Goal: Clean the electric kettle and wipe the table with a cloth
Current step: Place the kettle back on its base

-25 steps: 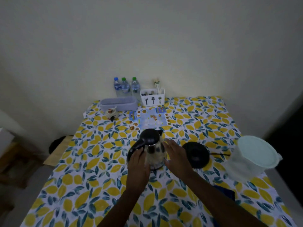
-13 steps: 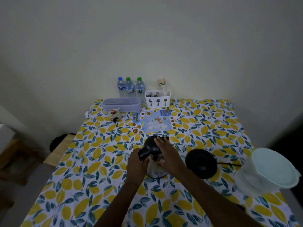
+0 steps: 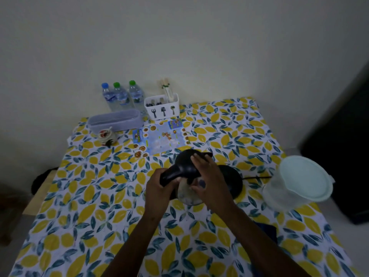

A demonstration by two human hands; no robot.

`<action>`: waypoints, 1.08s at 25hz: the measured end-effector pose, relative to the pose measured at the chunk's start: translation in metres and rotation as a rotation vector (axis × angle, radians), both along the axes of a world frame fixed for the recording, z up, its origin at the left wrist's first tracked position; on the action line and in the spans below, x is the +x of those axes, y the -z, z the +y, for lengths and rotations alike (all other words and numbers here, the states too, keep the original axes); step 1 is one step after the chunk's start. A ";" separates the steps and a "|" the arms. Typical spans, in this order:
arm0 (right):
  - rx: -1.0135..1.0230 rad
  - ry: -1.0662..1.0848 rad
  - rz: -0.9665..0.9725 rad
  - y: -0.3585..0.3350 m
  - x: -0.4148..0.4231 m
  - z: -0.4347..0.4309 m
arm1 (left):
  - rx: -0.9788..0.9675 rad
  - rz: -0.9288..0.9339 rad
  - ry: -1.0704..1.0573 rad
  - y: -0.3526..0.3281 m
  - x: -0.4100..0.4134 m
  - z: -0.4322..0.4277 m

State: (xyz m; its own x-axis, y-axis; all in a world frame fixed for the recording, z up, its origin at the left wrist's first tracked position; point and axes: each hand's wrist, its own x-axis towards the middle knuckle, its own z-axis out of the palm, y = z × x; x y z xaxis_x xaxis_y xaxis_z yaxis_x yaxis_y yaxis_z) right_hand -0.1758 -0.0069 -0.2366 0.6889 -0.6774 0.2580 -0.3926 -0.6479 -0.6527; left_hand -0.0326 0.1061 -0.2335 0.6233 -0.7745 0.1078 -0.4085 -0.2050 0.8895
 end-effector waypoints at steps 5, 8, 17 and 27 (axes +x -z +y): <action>-0.010 0.242 -0.020 -0.004 -0.040 -0.029 | 0.028 0.049 0.225 -0.006 -0.021 -0.068; 0.023 0.320 -0.029 0.002 -0.056 -0.043 | 0.069 0.058 0.282 0.000 -0.036 -0.098; -0.019 0.375 -0.006 0.017 -0.057 -0.045 | 0.116 0.027 0.368 0.012 -0.026 -0.114; -0.094 0.382 0.165 0.025 -0.061 -0.036 | 0.002 -0.187 0.362 0.016 -0.037 -0.103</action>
